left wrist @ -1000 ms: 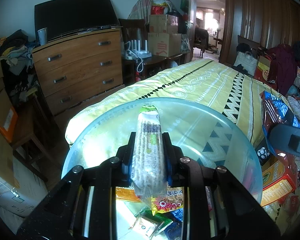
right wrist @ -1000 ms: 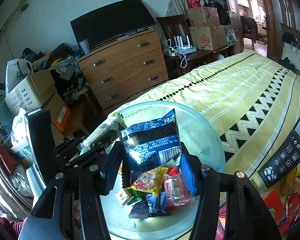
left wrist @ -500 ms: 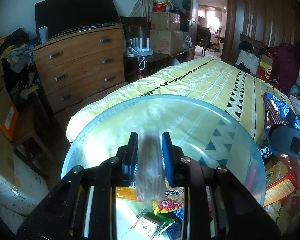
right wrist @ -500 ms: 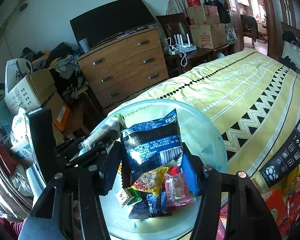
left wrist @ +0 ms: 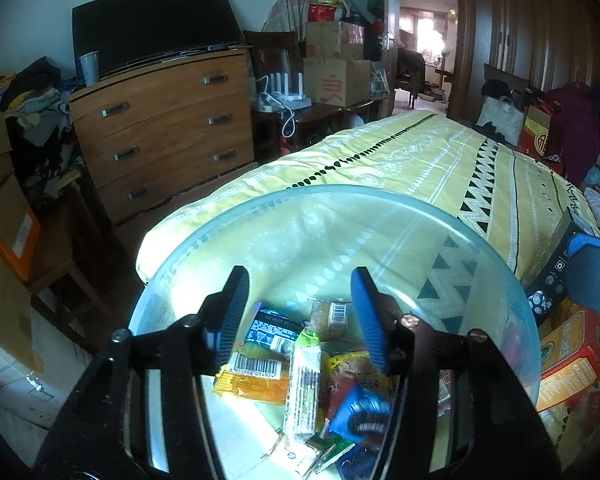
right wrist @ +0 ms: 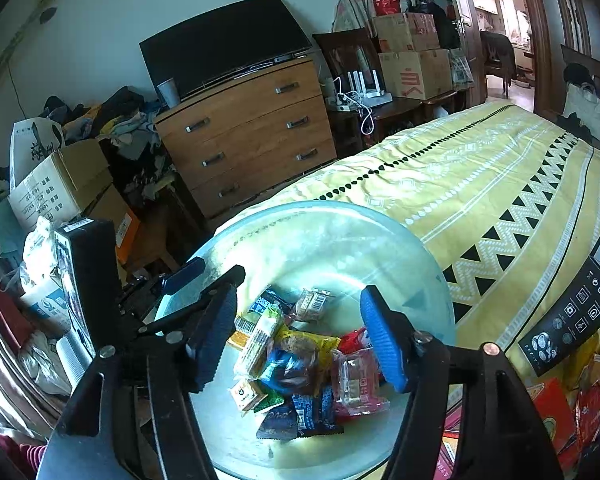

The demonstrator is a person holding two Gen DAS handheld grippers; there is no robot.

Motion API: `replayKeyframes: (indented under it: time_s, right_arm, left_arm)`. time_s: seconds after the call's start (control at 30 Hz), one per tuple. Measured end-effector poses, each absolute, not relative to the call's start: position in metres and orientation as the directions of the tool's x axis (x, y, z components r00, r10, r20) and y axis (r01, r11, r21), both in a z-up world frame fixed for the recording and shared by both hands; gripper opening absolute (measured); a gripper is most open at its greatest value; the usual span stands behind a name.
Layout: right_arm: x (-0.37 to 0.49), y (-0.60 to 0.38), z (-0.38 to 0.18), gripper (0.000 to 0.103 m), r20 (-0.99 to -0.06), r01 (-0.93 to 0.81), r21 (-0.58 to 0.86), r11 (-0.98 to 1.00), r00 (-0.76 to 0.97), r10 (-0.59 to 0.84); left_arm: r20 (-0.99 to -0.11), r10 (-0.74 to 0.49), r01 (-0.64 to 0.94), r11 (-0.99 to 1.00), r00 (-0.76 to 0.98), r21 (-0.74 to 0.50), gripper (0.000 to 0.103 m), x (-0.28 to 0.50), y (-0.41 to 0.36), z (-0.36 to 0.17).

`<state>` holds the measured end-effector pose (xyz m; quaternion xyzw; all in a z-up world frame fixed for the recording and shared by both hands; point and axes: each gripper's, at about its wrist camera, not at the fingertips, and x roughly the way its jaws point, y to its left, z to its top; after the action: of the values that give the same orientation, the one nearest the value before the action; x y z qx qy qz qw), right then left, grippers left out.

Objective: Organize snacks
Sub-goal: 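Open both tools to drop the packets into the bowl, then move both tools back toward the snack pile on the bed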

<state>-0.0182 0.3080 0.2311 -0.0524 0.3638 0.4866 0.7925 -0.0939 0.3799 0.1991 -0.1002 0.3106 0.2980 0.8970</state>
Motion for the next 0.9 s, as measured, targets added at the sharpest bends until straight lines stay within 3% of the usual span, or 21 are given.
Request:
replayKeyframes:
  time_s: [0.37, 0.6, 0.67, 0.73, 0.9]
  right_arm:
    - [-0.029, 0.289, 0.231, 0.075, -0.611, -0.807, 0.266, 0.526, 0.281, 0.740]
    - [-0.081, 0.179, 0.186, 0.077, -0.607, -0.737, 0.200, 0.646, 0.424, 0.672]
    - [-0.093, 0.135, 0.163, 0.077, -0.639, -0.684, 0.200, 0.702, 0.452, 0.623]
    - [-0.105, 0.085, 0.139, 0.077, -0.680, -0.607, 0.202, 0.769, 0.478, 0.556]
    - [-0.125, -0.034, 0.093, 0.077, -0.760, -0.383, 0.231, 0.894, 0.503, 0.411]
  left_arm:
    - [-0.605, 0.472, -0.585, 0.811, 0.642, 0.012, 0.066, -0.097, 0.377, 0.205]
    - [-0.548, 0.393, -0.472, 0.882, 0.739, -0.004, 0.070, -0.094, 0.329, 0.226]
    - [-0.510, 0.318, -0.375, 0.927, 0.799, -0.009, 0.071, -0.093, 0.290, 0.239]
    - [-0.475, 0.234, -0.266, 0.964, 0.849, -0.002, 0.078, -0.095, 0.248, 0.250]
    - [-0.432, -0.100, 0.101, 0.995, 0.896, -0.022, 0.084, -0.099, 0.124, 0.253]
